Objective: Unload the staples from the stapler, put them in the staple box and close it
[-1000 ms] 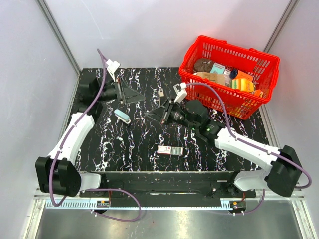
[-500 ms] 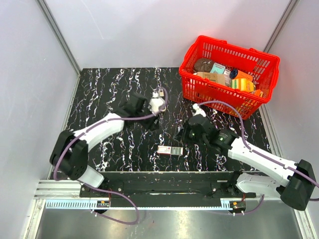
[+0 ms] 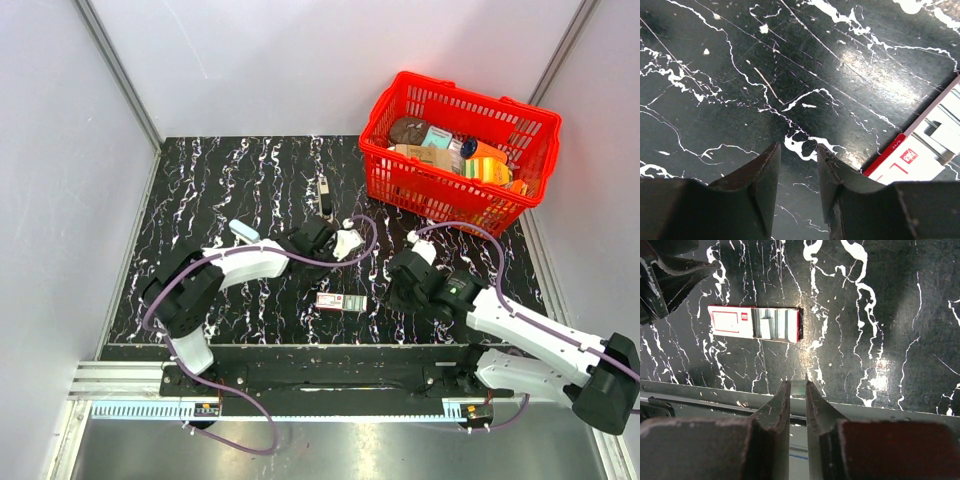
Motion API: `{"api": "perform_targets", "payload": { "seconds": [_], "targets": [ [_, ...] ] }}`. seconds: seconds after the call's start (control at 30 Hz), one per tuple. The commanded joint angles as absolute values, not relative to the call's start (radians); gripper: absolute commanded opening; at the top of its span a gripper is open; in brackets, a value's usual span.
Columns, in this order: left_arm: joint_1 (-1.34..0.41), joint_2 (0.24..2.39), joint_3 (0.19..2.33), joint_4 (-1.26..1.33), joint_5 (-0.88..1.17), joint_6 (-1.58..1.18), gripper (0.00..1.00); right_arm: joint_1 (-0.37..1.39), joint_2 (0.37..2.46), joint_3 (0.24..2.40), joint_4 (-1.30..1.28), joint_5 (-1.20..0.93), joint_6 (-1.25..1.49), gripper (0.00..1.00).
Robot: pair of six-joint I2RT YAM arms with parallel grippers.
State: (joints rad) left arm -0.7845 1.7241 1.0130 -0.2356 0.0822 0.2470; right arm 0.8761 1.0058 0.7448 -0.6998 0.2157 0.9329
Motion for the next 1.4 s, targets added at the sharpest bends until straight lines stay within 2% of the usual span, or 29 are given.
{"api": "perform_targets", "payload": {
  "seconds": [0.0,0.27,0.73,0.97,1.07,1.37],
  "targets": [
    [-0.813,1.744,1.026,-0.183,0.005,0.247,0.39,0.871,0.983,0.733,-0.726,0.268,0.946,0.0],
    [-0.859,1.703,0.95,-0.204,0.046,0.218,0.39,0.871,1.048,0.744,-0.715,0.284,0.928,0.0],
    [-0.867,1.626,0.939,-0.287,0.17,0.206,0.37,0.871,1.249,0.822,-0.624,0.259,0.871,0.0],
    [-0.859,1.595,0.96,-0.31,0.157,0.212,0.38,0.871,1.337,0.876,-0.591,0.244,0.836,0.0],
    [-0.81,1.565,1.006,-0.342,0.167,0.206,0.4,0.87,1.393,0.91,-0.584,0.232,0.816,0.0],
    [-0.488,1.454,1.16,-0.472,0.448,0.106,0.47,0.897,1.522,0.98,-0.577,0.232,0.784,0.0]
  ]
}}
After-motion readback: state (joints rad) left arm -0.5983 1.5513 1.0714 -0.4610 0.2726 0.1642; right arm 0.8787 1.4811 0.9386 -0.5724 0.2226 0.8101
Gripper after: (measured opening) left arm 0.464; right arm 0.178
